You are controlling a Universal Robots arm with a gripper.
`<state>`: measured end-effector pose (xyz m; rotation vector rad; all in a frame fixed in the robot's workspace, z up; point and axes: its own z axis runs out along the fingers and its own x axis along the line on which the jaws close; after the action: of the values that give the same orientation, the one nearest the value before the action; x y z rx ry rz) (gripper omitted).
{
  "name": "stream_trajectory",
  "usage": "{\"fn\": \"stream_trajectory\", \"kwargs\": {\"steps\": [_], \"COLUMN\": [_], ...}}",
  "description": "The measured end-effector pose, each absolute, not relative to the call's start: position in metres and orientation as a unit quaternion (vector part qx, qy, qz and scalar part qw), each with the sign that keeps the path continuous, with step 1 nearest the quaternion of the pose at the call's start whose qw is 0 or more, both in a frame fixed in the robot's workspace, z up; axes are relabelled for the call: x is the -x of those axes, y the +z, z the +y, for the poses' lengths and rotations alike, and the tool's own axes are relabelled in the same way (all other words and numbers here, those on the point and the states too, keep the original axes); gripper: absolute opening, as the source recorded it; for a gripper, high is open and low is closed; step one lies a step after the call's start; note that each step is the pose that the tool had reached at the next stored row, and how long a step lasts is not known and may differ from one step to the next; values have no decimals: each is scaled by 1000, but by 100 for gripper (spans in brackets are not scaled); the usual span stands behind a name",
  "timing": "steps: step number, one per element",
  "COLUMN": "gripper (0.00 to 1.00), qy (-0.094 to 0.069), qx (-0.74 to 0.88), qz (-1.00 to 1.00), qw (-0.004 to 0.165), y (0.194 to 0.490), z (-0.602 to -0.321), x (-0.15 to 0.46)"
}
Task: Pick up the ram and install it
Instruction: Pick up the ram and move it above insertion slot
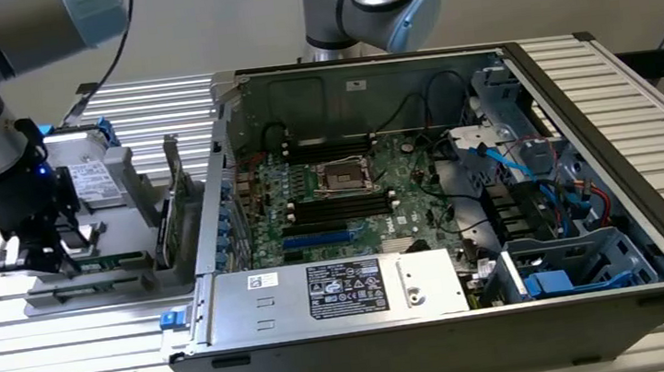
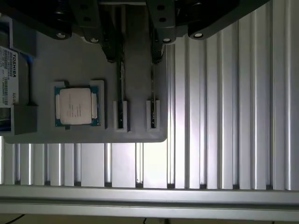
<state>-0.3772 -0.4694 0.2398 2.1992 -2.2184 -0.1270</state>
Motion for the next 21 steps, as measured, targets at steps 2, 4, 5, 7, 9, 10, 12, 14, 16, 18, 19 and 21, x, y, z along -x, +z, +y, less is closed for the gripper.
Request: {"fn": "stream_trajectory", "kwargs": {"steps": [2, 4, 5, 7, 9, 10, 12, 14, 16, 18, 19, 21], "gripper": [43, 43, 43, 43, 43, 43, 43, 43, 43, 43, 43, 43], "qy": [-40, -40, -40, -40, -40, -40, -40, -40, -40, -40, -40, -40], "qx": [-706, -709, -711, -713, -716, -717, -718, -718, -719, -721, -722, -723], "qz": [-707, -704, -702, -699, -697, -696, -695, -695, -693, -691, -691, -689], "qw": [8, 8, 8, 9, 10, 10, 10, 10, 10, 10, 10, 10], "y": [236, 233, 232, 229, 228, 227, 226, 224, 221, 217, 215, 212], "z": [-469, -469, -470, -470, -470, -471, -474, -479, -482, -483, -484, -484], "x": [377, 377, 377, 377, 378, 377, 377, 377, 377, 377, 377, 378]}}
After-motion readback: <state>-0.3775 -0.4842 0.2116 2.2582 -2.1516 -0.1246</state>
